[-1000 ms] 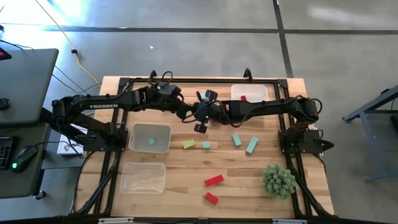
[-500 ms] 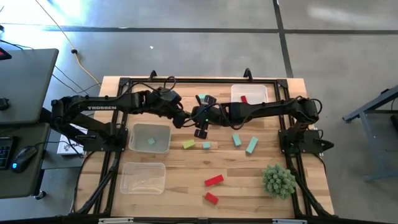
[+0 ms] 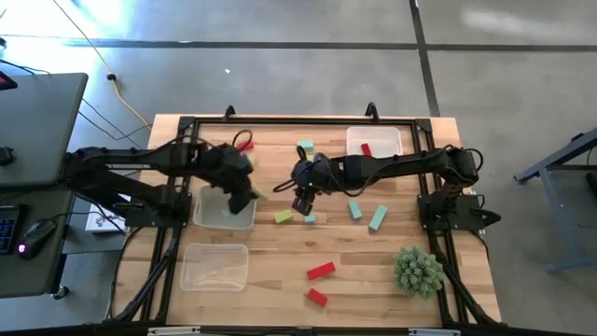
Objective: Sort & place blocks by color
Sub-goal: Put the green block into the transparent bin, then put the red block into the white bin
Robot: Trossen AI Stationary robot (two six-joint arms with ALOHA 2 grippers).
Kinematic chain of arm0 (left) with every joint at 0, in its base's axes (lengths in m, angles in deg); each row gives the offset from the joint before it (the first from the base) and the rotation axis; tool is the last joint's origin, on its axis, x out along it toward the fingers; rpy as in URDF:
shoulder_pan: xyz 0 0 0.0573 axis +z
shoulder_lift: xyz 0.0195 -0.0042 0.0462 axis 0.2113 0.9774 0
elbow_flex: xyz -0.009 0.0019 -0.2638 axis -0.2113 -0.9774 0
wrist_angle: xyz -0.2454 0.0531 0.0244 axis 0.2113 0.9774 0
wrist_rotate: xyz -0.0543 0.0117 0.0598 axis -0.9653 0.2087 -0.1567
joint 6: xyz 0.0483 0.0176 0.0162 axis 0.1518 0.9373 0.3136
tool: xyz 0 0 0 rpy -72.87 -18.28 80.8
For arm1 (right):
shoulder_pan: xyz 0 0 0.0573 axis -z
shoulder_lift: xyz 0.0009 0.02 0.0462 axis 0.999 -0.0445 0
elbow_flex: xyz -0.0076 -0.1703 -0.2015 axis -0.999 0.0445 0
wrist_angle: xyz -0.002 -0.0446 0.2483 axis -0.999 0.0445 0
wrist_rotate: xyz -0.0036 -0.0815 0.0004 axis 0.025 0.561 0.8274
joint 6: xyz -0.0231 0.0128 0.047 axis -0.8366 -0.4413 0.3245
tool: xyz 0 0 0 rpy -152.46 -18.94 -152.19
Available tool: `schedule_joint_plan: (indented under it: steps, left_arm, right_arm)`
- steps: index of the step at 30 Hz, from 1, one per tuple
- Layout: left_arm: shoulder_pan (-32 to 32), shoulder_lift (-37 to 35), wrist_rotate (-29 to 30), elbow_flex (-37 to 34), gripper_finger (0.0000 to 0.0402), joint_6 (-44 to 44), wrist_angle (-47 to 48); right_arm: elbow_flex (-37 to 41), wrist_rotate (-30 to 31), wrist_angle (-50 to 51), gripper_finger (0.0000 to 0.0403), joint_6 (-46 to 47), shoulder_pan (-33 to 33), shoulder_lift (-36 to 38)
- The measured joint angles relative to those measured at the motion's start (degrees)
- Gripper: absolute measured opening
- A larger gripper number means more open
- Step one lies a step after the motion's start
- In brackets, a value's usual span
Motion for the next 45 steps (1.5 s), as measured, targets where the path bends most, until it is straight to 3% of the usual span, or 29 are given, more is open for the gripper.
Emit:
schedule_joint_plan:
  steps: [8,14,18,26,34,45]
  left_arm:
    - [-8.7,-4.9,0.2,0.0,0.0034,-3.2,13.5]
    - [-17.6,-6.3,0.4,0.0,0.0034,-10.0,16.2]
    - [-24.0,-6.0,0.5,0.0,0.0035,-15.2,17.5]
    - [-35.2,-2.0,0.9,0.0,0.0036,-20.3,17.5]
    - [-41.8,3.8,0.9,0.0,0.0070,-24.5,16.1]
    - [-45.6,11.2,-0.1,0.0,0.0110,-30.7,10.8]
  right_arm:
    - [0.0,-2.3,-0.3,0.0158,2.7,-0.7,0.0]
    - [0.0,-2.7,-0.2,0.0158,5.9,-0.7,0.0]
    - [0.0,-7.3,-0.3,0.0158,6.1,-0.8,0.0]
    - [0.0,-16.0,-0.3,0.0158,6.1,-3.3,0.0]
    - [0.0,-16.2,0.2,0.0158,6.0,-7.8,0.0]
    - [0.0,-16.3,1.5,0.0158,5.9,-12.5,0.0]
